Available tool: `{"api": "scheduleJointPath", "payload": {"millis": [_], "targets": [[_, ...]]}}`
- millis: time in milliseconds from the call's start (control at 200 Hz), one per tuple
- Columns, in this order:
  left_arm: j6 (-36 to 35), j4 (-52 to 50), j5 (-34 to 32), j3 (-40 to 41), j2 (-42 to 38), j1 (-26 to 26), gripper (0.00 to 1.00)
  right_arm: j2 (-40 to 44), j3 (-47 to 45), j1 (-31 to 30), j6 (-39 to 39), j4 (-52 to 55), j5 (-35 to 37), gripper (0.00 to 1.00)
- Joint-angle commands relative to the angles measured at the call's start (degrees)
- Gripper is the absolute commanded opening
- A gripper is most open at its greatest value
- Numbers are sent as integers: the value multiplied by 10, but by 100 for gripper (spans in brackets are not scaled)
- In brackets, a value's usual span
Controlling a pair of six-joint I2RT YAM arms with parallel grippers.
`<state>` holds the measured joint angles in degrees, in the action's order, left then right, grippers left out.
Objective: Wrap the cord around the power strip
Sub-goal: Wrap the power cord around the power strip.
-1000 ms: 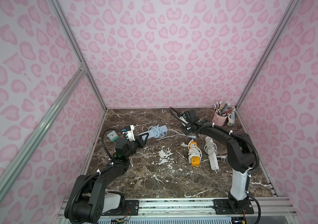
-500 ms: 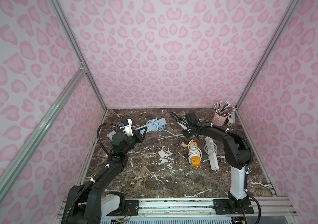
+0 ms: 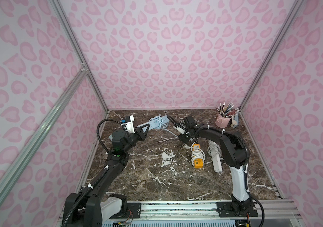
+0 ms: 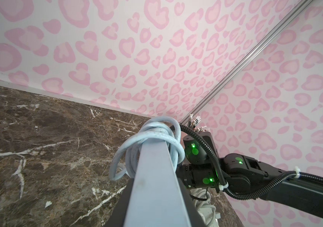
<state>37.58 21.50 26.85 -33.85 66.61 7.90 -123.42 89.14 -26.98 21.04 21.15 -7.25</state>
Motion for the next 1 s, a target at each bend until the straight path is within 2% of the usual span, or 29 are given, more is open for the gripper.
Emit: {"api": "scheduleJointPath", "payload": {"millis": [0,145,295,365,470,710,865,995], "targets": [[-5,30,6,-20,-11,-3,3,-17,13,1,6,3,-8,43],[-12,12,12,-53,-20,-4,3,-31,20,-2,3,-3,-11,30],[-13,-9,13,-68,-18,-7,3,-38,28,-12,14,-3,11,7],[-13,-8,9,-69,-18,-11,3,-21,14,-17,13,-31,30,0],[-16,-7,-8,-78,-13,-29,3,38,-41,-32,32,-105,58,0],[-37,-5,-38,-137,45,-78,3,186,-152,-92,112,-216,180,0],[-83,-56,-40,-176,94,-79,3,300,-211,-114,161,-289,191,0],[-133,-138,-12,-202,125,-61,3,349,-177,-116,187,-322,178,0]]}}
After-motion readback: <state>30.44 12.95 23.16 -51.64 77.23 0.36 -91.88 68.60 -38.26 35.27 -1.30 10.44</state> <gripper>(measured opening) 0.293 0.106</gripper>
